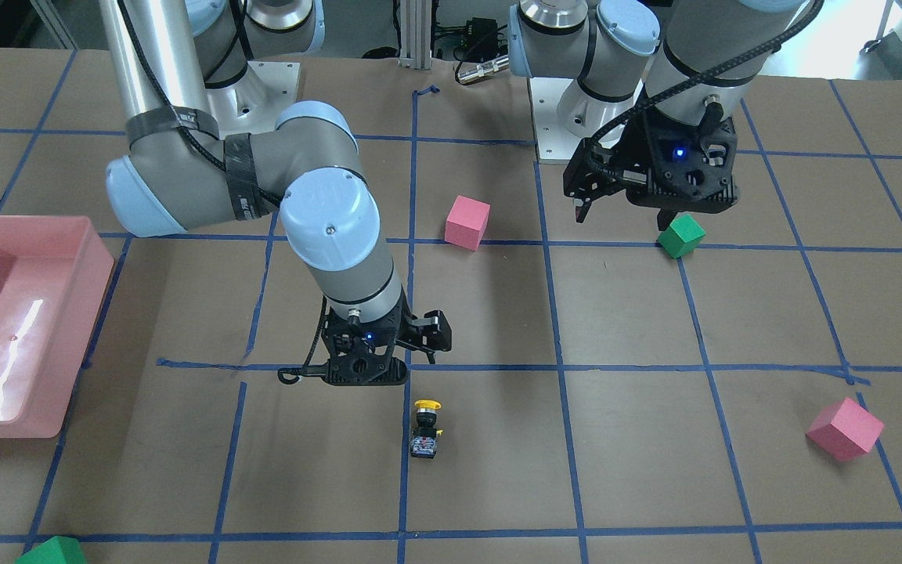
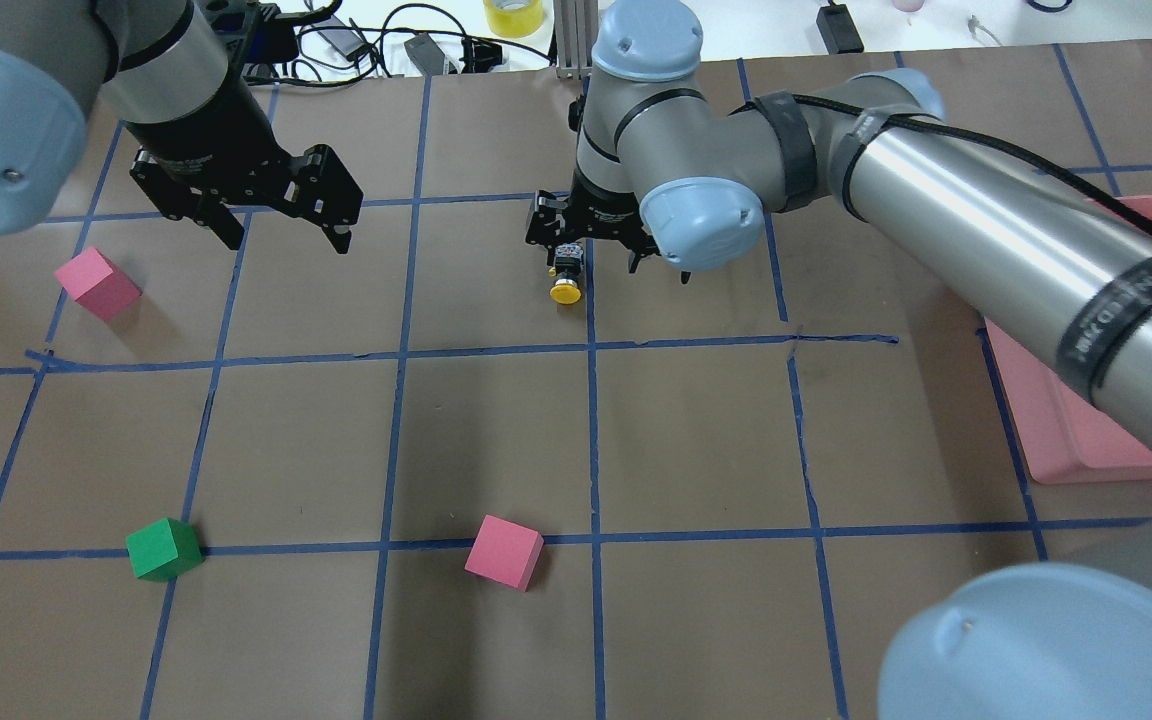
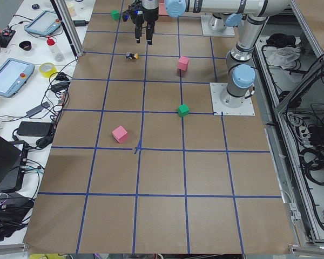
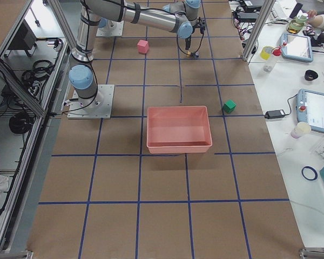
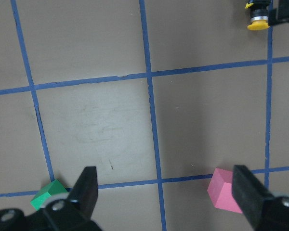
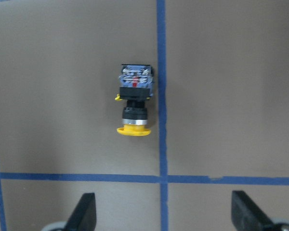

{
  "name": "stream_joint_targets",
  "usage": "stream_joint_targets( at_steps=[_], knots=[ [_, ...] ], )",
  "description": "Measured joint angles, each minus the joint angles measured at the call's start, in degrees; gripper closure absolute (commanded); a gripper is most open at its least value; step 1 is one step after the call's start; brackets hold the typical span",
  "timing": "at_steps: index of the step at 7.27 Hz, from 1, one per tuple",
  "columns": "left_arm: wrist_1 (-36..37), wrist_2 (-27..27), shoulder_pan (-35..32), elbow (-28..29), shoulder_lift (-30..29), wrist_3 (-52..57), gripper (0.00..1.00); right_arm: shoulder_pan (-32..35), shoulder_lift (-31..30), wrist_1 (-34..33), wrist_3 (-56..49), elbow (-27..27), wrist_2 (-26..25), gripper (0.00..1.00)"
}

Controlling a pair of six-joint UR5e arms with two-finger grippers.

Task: Align button upright
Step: 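Lower the button onto the table and open the right gripper, then move the left gripper over the lying button while the right gripper withdraws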

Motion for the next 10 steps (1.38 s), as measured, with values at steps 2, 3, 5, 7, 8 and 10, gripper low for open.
stream_joint_targets(
  at_steps=[2,3,5,7,8,10],
  knots=[
    [1.15,-0.64,-0.01,0.27,-2.89,-1.04,0.0,-4.9,-6.0,7.34,-6.82,1.46,-0.72,0.0],
    [3.8,-0.96,-0.23,0.47,-4.64,-1.14,0.0,-6.91,-8.0,11.2,-10.15,1.42,-1.0,0.0],
    [10.25,-1.38,-2.42,0.01,-7.92,-2.5,0.0,-9.17,-10.47,16.6,-12.73,1.1,-2.47,0.0],
    [21.51,-1.12,-6.74,-3.73,-10.28,-5.77,0.0,-11.77,-11.31,17.56,-18.02,1.22,-6.5,0.0],
    [29.62,-0.95,-8.11,-7.93,-10.77,-6.46,0.0,-14.05,-11.99,18.15,-22.02,1.11,-7.69,0.0],
    [46.1,-0.73,-9.76,-16.82,-11.51,-6.95,0.0,-18.74,-13.84,21.15,-25.4,0.99,-9.04,0.0]
  ],
)
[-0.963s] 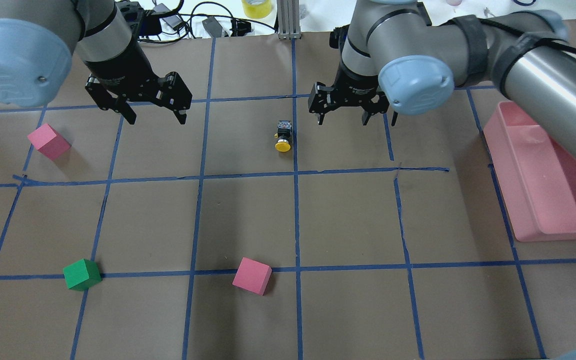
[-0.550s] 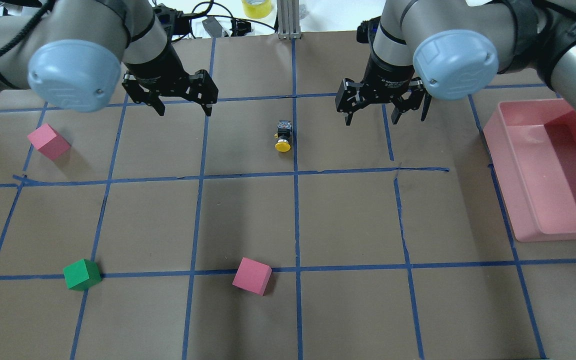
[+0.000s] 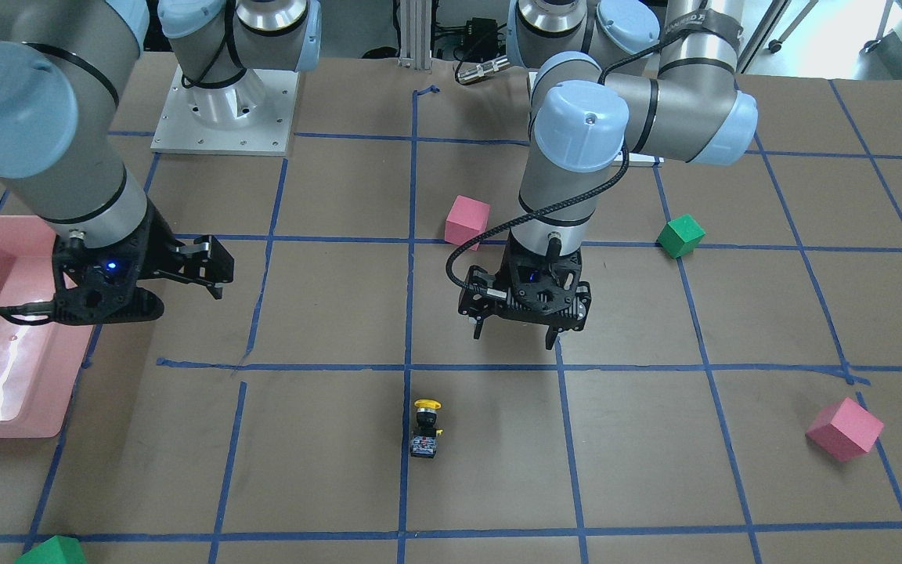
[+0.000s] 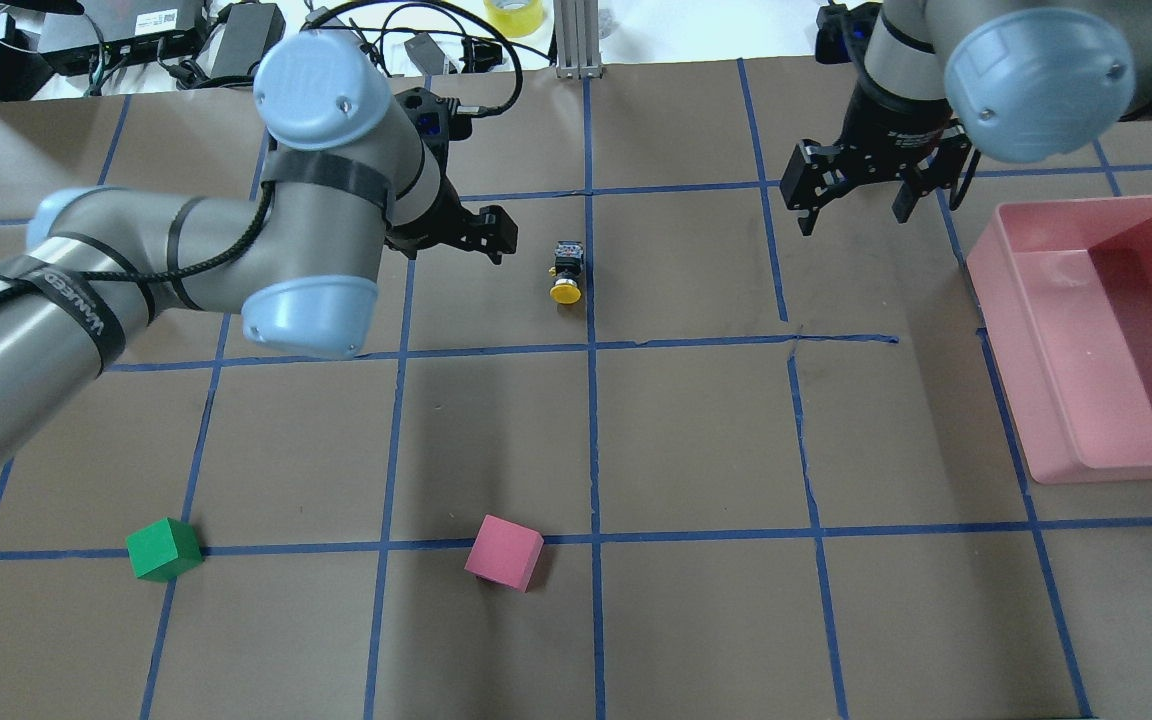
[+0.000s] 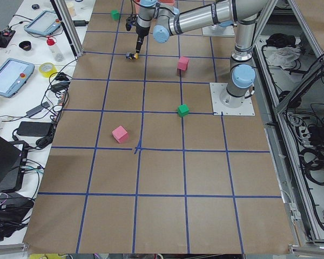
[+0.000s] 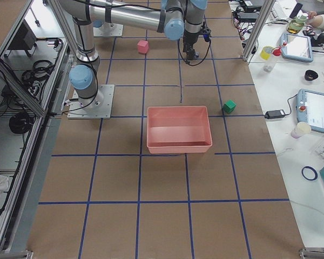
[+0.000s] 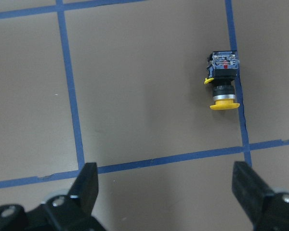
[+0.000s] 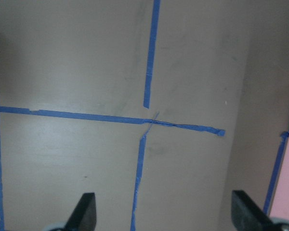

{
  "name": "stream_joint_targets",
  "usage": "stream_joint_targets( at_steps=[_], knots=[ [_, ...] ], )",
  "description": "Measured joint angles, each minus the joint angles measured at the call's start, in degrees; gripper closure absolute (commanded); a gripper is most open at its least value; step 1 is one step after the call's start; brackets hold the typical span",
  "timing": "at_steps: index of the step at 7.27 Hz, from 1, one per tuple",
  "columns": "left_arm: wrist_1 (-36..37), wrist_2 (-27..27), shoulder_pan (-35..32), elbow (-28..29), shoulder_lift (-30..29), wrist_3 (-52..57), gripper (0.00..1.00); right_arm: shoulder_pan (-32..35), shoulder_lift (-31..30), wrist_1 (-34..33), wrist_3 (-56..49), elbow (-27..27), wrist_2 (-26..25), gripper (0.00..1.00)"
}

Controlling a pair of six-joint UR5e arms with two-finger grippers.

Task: Align button upright
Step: 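Move the left gripper over the lying button while the right gripper withdraws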

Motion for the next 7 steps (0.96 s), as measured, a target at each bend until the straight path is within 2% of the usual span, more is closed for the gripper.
stream_joint_targets(
  at_steps=[4,7],
  knots=[
    [29.92,2.06,-4.09,-13.5,-6.15,-4.13,0.03,-5.08,-2.8,-0.2,-0.76,-0.1,-1.73,0.0],
    [42.58,5.51,-8.47,-15.5,-13.62,-10.16,0.03,-5.91,-3.28,-0.49,-0.79,-0.03,-2.07,0.0]
  ],
)
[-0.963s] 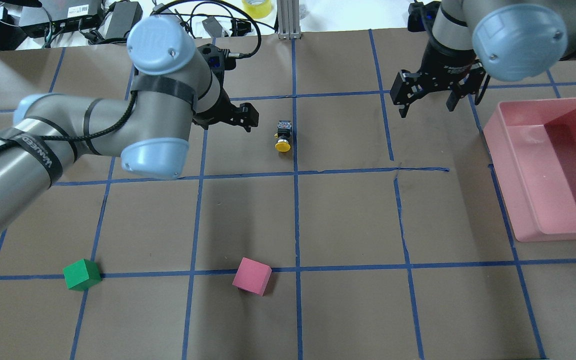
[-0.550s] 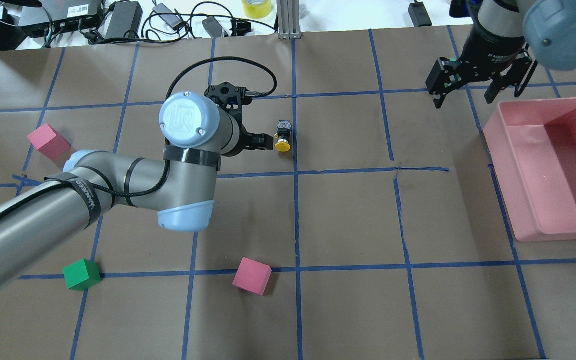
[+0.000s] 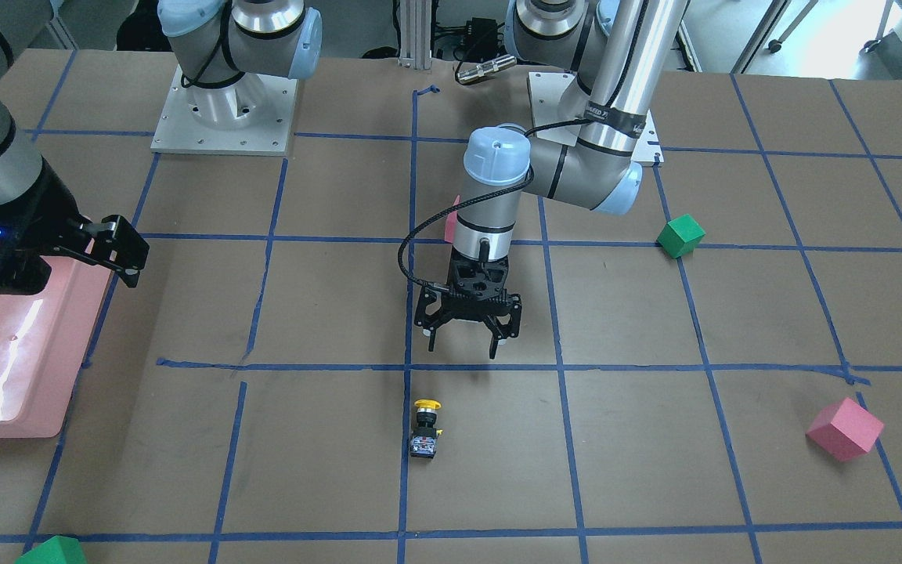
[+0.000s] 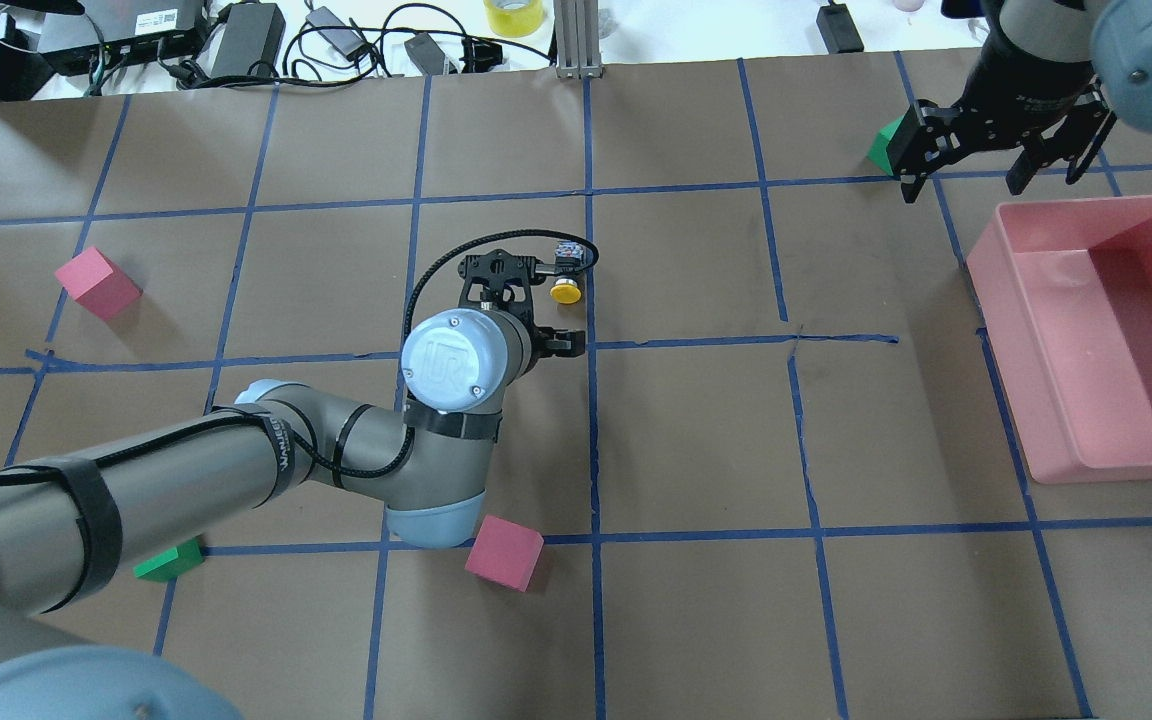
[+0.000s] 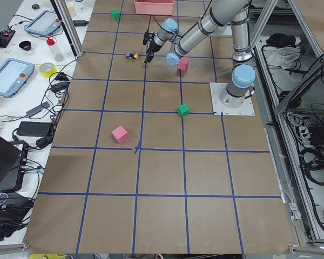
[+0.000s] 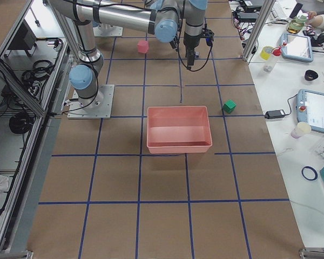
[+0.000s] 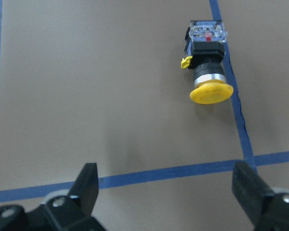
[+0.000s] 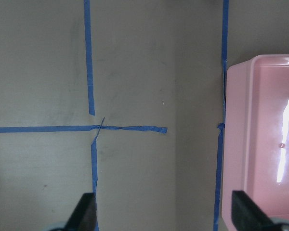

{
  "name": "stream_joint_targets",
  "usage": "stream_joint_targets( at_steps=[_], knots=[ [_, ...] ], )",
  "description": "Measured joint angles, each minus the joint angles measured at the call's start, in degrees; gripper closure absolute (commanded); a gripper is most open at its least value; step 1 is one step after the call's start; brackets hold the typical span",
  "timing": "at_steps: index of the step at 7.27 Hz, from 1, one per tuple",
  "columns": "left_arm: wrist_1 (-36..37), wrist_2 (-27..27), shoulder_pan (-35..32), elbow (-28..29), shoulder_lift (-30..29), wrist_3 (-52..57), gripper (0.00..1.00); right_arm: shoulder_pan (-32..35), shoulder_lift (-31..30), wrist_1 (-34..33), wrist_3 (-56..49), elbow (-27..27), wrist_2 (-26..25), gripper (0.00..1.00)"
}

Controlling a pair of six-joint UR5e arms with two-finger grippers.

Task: Align button upright
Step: 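Move the left gripper over the lying button while the right gripper withdraws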

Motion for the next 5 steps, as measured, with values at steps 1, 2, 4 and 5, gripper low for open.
stream_joint_targets(
  at_steps=[1,2,4,5],
  knots=[
    [2.76,0.17,-0.39,1.43,-2.12,-0.57,0.03,-0.07,-0.08,0.3,0.0,0.02,-0.24,0.0],
    [4.19,0.03,-0.53,3.78,-3.88,-0.72,0.04,-0.07,-0.15,0.47,0.01,-0.03,-0.32,0.0],
    [6.39,-0.19,-0.57,6.8,-6.85,-0.68,0.07,-0.07,-0.34,0.52,-0.02,-0.41,0.12,0.0],
    [7.33,-0.21,-0.58,7.33,-8.0,-0.62,0.07,0.0,-0.49,0.52,0.02,-0.46,0.32,0.0]
  ],
)
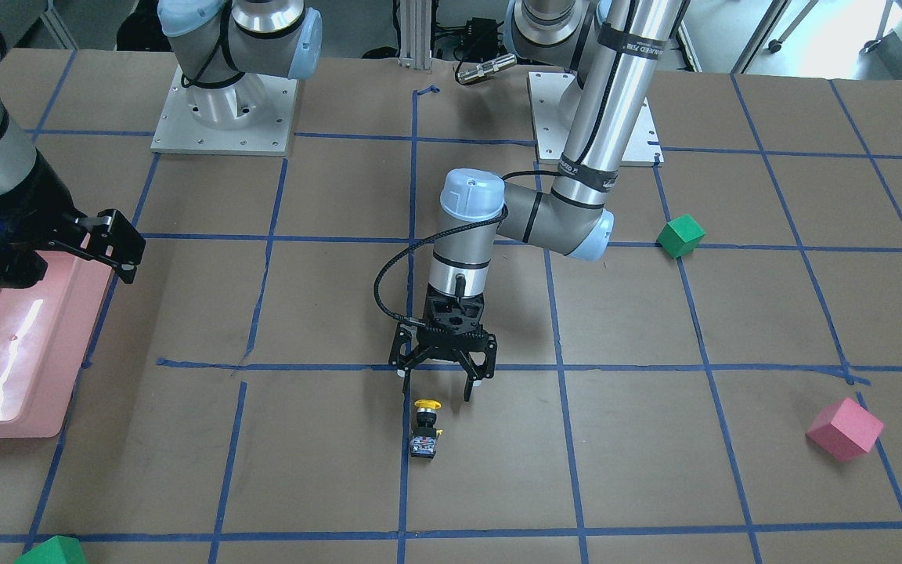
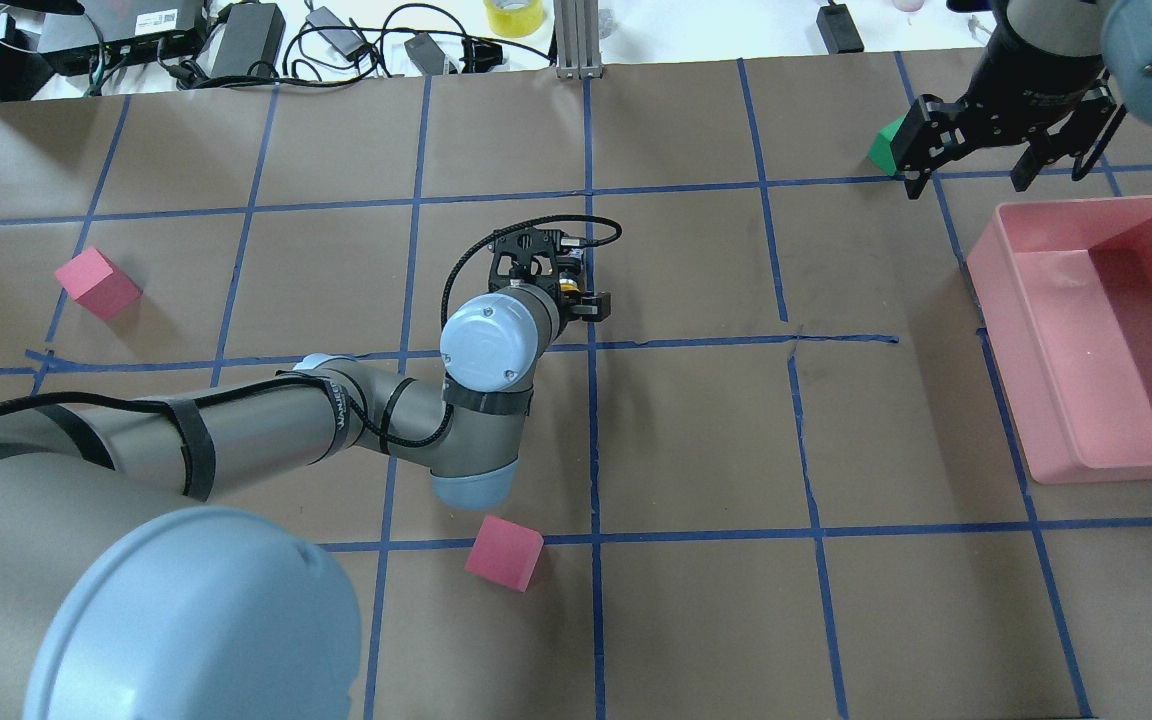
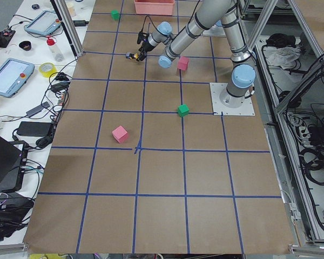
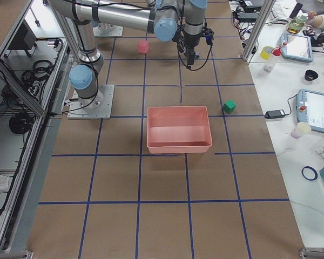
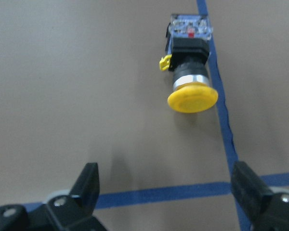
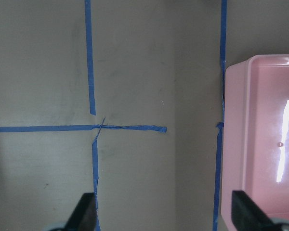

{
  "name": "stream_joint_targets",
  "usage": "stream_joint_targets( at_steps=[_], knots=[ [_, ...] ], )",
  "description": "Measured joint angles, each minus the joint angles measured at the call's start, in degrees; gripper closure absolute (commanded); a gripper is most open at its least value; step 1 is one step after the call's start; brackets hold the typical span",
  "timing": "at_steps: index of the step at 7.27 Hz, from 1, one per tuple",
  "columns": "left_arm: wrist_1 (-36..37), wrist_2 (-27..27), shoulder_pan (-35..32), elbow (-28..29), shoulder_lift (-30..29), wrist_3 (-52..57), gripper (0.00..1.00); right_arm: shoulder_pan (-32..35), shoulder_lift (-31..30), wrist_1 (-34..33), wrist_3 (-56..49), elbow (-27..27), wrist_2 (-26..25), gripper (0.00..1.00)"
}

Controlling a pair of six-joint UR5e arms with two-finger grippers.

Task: Align button upright
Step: 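Move the left gripper over the lying button while the right gripper withdraws, then lower the left gripper and grasp the button by its body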

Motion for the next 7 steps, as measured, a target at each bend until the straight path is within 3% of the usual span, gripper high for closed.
stream_joint_targets(
  at_steps=[3,5,7],
  knots=[
    [1.21,-0.03,0.0,2.57,-2.56,0.35,0.09,0.07,-0.27,-0.17,0.26,-0.09,0.37,0.0],
    [1.31,-0.08,0.0,3.24,-3.2,0.59,0.23,0.09,-0.58,-0.16,0.46,-0.12,1.18,0.0],
    [1.29,-0.1,0.0,3.26,-3.53,0.7,0.46,1.14,-1.23,0.16,0.78,-0.07,1.18,0.0]
  ],
)
